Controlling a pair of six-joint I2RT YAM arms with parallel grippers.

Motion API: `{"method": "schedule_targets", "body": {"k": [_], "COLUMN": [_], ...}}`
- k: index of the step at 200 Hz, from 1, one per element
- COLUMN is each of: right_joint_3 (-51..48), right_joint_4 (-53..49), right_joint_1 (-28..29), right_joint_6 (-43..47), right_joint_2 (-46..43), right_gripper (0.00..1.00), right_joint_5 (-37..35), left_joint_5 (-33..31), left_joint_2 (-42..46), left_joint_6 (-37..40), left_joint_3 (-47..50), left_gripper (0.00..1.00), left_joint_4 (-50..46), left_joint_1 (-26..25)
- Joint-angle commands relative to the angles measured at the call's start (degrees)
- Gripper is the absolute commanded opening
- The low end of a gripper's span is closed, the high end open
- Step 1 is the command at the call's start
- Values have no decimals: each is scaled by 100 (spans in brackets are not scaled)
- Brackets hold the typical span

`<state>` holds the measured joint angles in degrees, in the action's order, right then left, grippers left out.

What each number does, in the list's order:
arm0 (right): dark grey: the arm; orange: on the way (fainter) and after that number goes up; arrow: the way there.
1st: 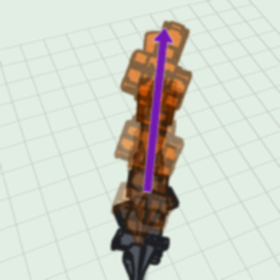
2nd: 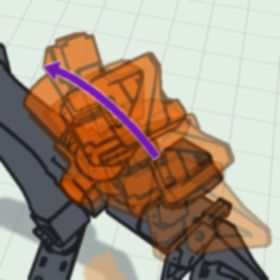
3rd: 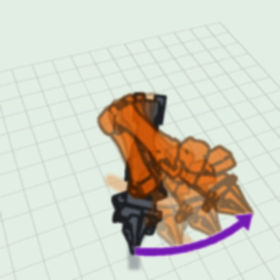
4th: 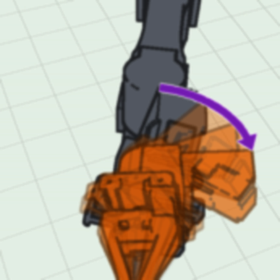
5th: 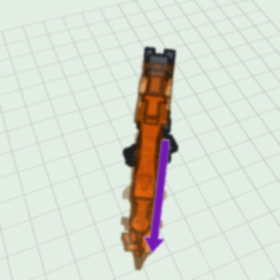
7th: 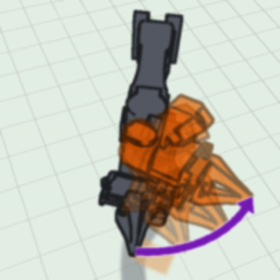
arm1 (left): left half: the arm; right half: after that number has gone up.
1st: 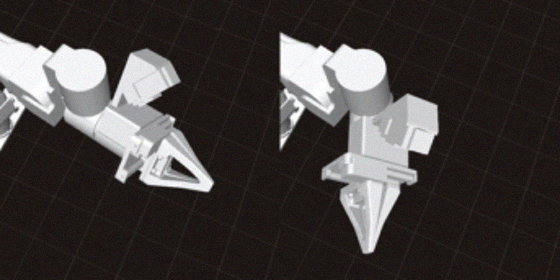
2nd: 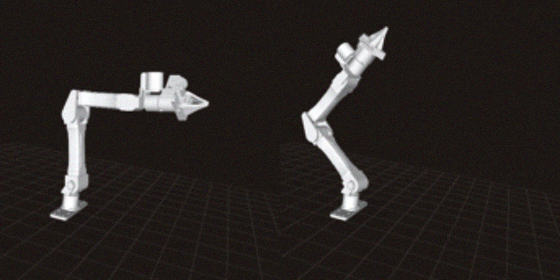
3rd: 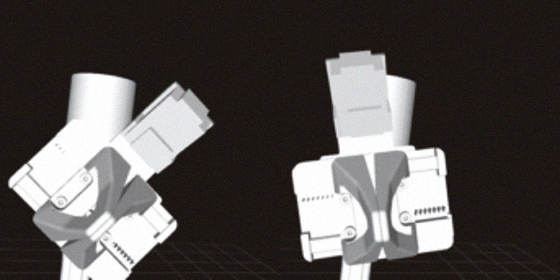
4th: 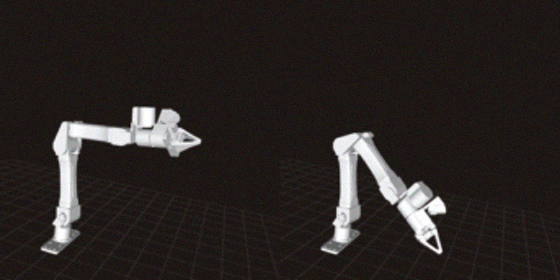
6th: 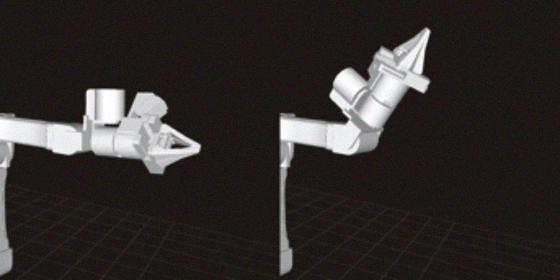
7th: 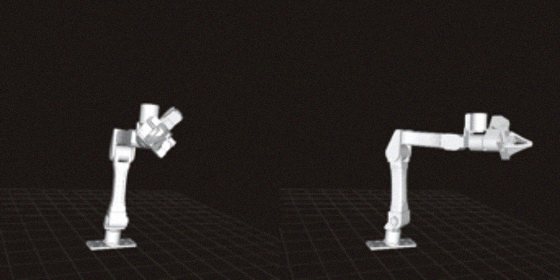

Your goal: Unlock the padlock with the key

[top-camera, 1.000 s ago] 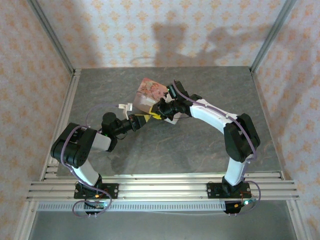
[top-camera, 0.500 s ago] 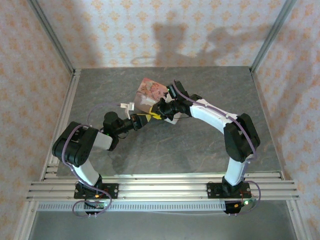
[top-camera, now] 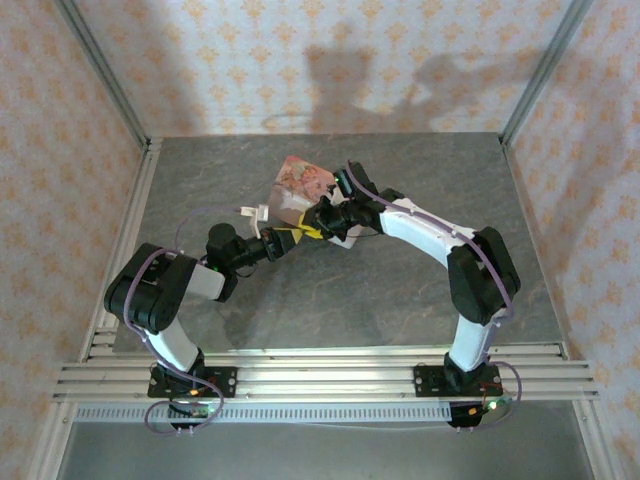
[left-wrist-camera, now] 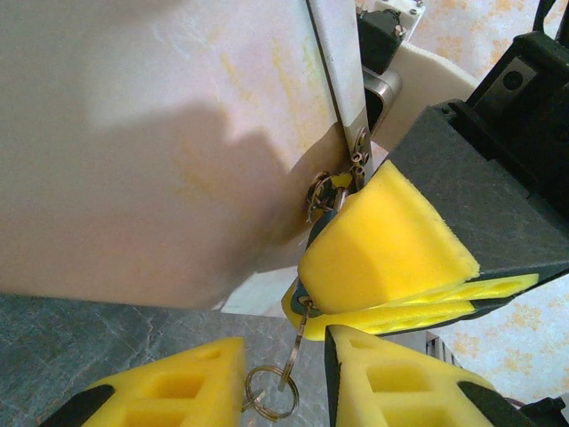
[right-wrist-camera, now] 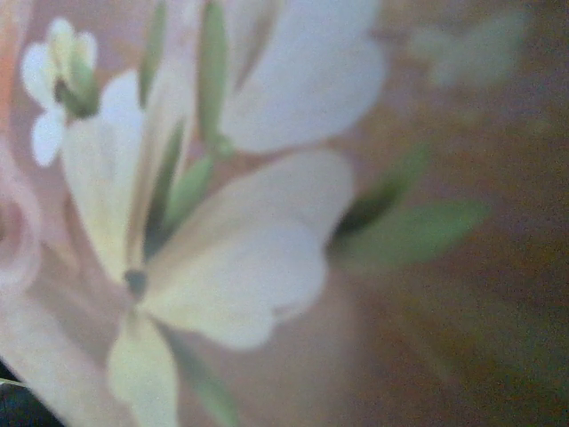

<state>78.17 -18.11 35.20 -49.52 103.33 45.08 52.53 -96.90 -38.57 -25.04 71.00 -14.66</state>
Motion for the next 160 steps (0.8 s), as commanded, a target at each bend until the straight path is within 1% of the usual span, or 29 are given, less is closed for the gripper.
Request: {"method": "schedule_targets", "body": {"k": [1, 42, 67, 109, 134, 152, 160], "right_joint_3": [-122, -136, -147, -157, -178, -208, -212], "right_joint_4": [-24, -18, -17, -10, -17, -6, 0], "right_joint_1": [-13, -13, -22, -22, -22, -22, -22], "right_joint_6": [-313, -314, -313, -313, -304, -304, -304], "right_joint_2": [-162, -173, -182, -181, -196, -205, -208], "right_gripper": [0, 0, 0, 0, 0, 0, 0], "right_joint_5": [467, 471, 458, 460, 459, 458, 458], "left_joint_5": [20, 7, -15, -23, -43, -50, -67], "left_joint_2": [-4, 12, 11, 48, 81, 125, 146], "left_joint_6": [152, 200, 229, 252, 260, 262, 270], "left_joint_3": [51, 68, 108, 139, 133, 136, 131], "left_gripper": [29, 28, 31, 31, 24, 10, 7], "left_joint_4": [160, 99, 82, 58, 37, 20, 4], "left_joint_1": [-32, -27, -31, -21, -24, -16, -18]}}
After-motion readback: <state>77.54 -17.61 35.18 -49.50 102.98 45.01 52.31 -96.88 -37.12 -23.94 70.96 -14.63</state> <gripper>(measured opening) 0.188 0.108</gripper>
